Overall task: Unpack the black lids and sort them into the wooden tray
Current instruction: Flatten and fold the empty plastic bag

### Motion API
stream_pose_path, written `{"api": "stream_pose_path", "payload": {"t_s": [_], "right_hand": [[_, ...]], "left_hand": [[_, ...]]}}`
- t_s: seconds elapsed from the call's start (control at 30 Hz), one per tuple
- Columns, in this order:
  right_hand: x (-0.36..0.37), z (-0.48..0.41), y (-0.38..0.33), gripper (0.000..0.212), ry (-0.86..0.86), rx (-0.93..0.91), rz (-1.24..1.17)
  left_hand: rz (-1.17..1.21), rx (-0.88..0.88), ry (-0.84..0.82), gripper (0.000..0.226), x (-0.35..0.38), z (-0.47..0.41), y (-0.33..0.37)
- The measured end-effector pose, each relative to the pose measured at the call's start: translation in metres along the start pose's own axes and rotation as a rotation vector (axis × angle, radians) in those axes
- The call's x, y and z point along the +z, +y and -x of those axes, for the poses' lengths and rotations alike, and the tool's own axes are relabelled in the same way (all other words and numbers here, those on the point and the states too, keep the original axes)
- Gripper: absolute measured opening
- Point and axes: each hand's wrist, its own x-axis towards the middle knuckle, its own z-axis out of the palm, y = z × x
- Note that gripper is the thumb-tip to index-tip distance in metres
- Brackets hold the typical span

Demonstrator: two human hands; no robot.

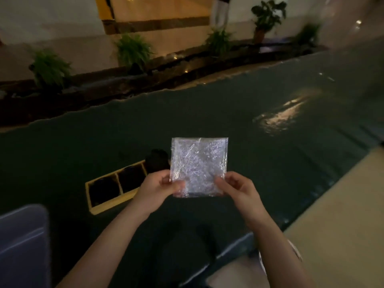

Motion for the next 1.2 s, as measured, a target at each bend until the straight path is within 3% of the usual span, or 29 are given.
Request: {"api": "stream_pose_path", "payload": {"t_s": [0.3,0.43,0.63,0.77,1.0,1.1,1.2], "right_hand": [[-0.077,0.102,0.058,0.019,0.521,0.140,0.007],[-0.118,0.139,0.092,0.002,0.708,0.207,0.002],[-0.181,0.191,0.148,0.003,0.928,0.333,-0.059],[-0.214,0.219,0.193,0.003,1.070,0.447,-0.148],[-0.256,0.240,0.275,0.003,1.316,0.710,-0.490],[-0.273,0.231,0.306,0.003,1.367,0.808,-0.537],[-0.290,0.215,0.337,0.008,1.384,0.881,-0.571]], "left_hand": [[-0.161,0.024,-0.339,0.038,0.115,-0.023,-0.022],[-0.287,0.036,-0.444,0.033,0.177,-0.030,-0.041],[-0.487,0.063,-0.648,0.044,0.281,-0.040,-0.073],[-0.775,0.274,-0.781,0.060,0.336,-0.057,-0.093],[-1.178,0.772,-0.893,0.064,0.425,-0.113,-0.122],[-1.298,0.846,-0.913,0.074,0.459,-0.138,-0.134],[-1.324,0.809,-0.846,0.077,0.481,-0.155,-0.150]]}}
